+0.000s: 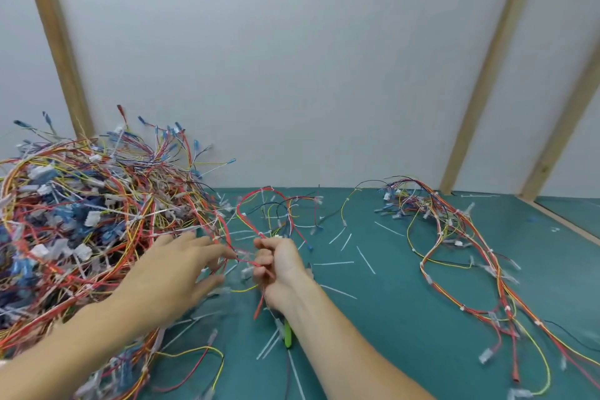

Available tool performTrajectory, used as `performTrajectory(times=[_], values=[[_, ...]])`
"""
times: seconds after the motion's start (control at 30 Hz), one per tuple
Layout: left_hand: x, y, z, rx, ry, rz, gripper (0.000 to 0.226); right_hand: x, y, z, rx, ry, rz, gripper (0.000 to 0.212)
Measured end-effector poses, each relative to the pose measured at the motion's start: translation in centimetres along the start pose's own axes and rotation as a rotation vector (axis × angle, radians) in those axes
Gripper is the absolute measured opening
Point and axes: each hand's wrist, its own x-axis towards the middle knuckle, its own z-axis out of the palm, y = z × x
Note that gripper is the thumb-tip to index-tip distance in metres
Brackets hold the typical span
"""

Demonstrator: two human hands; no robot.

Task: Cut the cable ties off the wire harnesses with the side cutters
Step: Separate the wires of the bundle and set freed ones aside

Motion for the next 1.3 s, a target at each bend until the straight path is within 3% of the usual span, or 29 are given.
performTrajectory(times=[0.07, 0.17, 0.3, 0.47, 0.53, 0.6, 0.77, 1.03, 1.17, 1.3], values=[[0.1, 0.3, 0.7, 0.121, -0.006, -0.007, 0.042, 0.0, 0.3, -0.1, -0.047, 0.000, -0.019, 0.022], [0.5, 0.5, 1.6, 0.120, -0.020, -0.035, 0.049, -0.3, 0.9, -0.1, -0.192, -0.054, -0.018, 0.021], [0.9, 0.8, 1.3, 0.099, 0.100, 0.001, 0.013, 0.1, 0.5, 0.0, -0.215, -0.049, 0.002, 0.020], [0.9, 0.3, 1.4, 0.096, 0.235, 0.026, 0.014, 0.6, 0.7, -0.3, -0.346, -0.028, -0.051, 0.017], [0.8, 0.1, 1.9, 0.139, 0.302, -0.001, 0.006, 0.3, 0.7, -0.2, -0.424, -0.077, -0.064, 0.013], [0.8, 0.3, 2.0, 0.170, 0.319, -0.021, 0.015, 0.2, 0.7, 0.0, -0.522, -0.134, -0.044, 0.017], [0.1, 1.1, 1.8, 0.053, 0.232, 0.072, 0.016, 1.0, 1.0, 0.0, -0.556, -0.021, -0.226, 0.019], [0.2, 0.7, 2.3, 0.073, -0.001, -0.006, 0.030, 1.5, 2.0, 0.3, -0.564, -0.006, -0.258, 0.019], [0.0, 0.1, 2.5, 0.023, 0.002, 0.024, 0.030, 1.6, 2.0, 0.5, -0.570, 0.023, -0.278, 0.020], [-0.2, -0.4, 2.1, -0.097, 0.061, 0.028, 0.044, 1.3, 1.5, 0.9, -0.534, 0.013, -0.253, 0.016]])
